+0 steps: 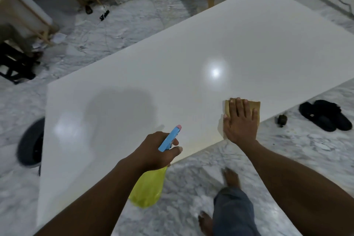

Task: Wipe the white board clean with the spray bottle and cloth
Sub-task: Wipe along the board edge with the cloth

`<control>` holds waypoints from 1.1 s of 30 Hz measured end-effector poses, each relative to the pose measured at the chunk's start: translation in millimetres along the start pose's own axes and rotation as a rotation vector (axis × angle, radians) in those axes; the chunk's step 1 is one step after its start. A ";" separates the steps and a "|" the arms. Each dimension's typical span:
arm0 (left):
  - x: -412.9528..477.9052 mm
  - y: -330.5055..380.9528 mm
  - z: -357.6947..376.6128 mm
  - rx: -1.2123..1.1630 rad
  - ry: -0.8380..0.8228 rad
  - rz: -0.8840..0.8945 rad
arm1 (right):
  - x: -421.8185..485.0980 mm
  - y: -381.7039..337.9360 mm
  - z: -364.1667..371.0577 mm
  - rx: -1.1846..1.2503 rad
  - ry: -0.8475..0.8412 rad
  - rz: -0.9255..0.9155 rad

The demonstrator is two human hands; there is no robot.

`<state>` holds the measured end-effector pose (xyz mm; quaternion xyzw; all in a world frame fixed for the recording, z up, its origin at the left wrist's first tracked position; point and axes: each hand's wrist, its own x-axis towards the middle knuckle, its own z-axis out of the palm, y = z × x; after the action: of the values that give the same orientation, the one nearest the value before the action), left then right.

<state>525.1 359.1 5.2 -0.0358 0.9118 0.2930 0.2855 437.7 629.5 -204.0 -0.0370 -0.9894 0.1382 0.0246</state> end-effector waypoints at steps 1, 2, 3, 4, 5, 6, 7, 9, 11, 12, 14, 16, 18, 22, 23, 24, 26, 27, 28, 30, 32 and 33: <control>-8.2 -14.2 -4.1 -0.003 0.003 -0.007 | -7.9 -12.9 2.8 0.002 0.001 0.001; -14.7 -26.8 -7.4 -0.005 0.004 -0.011 | -15.5 -23.4 6.6 -0.001 0.002 0.004; -19.9 -37.9 -10.2 -0.011 0.010 -0.014 | -21.8 -31.8 10.3 -0.004 0.006 0.010; -23.5 -47.0 -12.7 -0.019 0.018 -0.017 | -25.7 -37.3 12.9 -0.006 0.014 0.017; -26.1 -55.1 -15.3 -0.029 0.025 -0.020 | -27.5 -40.8 14.1 -0.008 0.018 0.027; -28.1 -63.0 -18.1 -0.041 0.031 -0.019 | -28.4 -43.3 14.6 -0.007 0.019 0.042; -28.7 -69.8 -21.0 -0.054 0.035 -0.016 | -28.4 -44.1 14.9 0.000 0.017 0.058; -28.8 -84.0 -29.2 -0.087 0.033 -0.009 | -33.9 -50.6 15.7 0.013 0.020 0.062; -27.8 -98.3 -39.7 -0.095 0.022 0.008 | -47.4 -70.6 20.8 0.013 0.035 0.044; -26.7 -103.5 -44.1 -0.100 0.019 0.018 | -55.4 -82.7 24.5 0.019 0.038 0.039; -24.4 -117.0 -55.7 -0.125 0.023 0.039 | -70.1 -110.4 34.7 0.018 0.049 0.046; -23.8 -133.1 -68.1 -0.133 0.015 0.053 | -79.0 -131.8 41.6 0.021 0.043 0.070; -27.7 -152.3 -81.4 -0.118 -0.015 0.047 | -89.3 -150.9 46.6 0.016 0.028 0.098; -36.3 -190.5 -108.9 -0.105 -0.048 0.037 | -114.6 -194.2 57.0 0.011 0.024 0.116; -38.4 -201.9 -115.7 -0.112 -0.036 0.034 | -120.7 -207.1 59.7 0.006 0.022 0.104; -40.4 -212.7 -121.2 -0.118 -0.027 0.027 | -125.6 -217.9 61.5 0.001 0.013 0.096; -47.1 -233.9 -128.5 -0.130 -0.027 0.011 | -136.5 -237.0 64.6 0.008 -0.009 0.100; -50.9 -244.5 -131.2 -0.136 -0.036 0.007 | -143.2 -247.5 67.8 0.014 -0.012 0.108; -54.9 -254.6 -133.5 -0.138 -0.048 0.005 | -150.6 -258.4 71.2 0.019 -0.010 0.112; -62.9 -273.7 -138.5 -0.133 -0.065 0.009 | -164.3 -282.3 78.0 0.024 -0.011 0.120; -70.9 -296.0 -144.1 -0.116 -0.072 0.024 | -178.3 -307.2 85.1 0.030 -0.012 0.124; -76.7 -310.0 -147.8 -0.112 -0.075 0.037 | -187.8 -321.8 89.5 0.031 -0.009 0.127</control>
<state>587.4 13.3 -14.2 -0.0240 0.8832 0.3498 0.3114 598.1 281.6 -208.6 -0.0988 -0.9829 0.1548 0.0121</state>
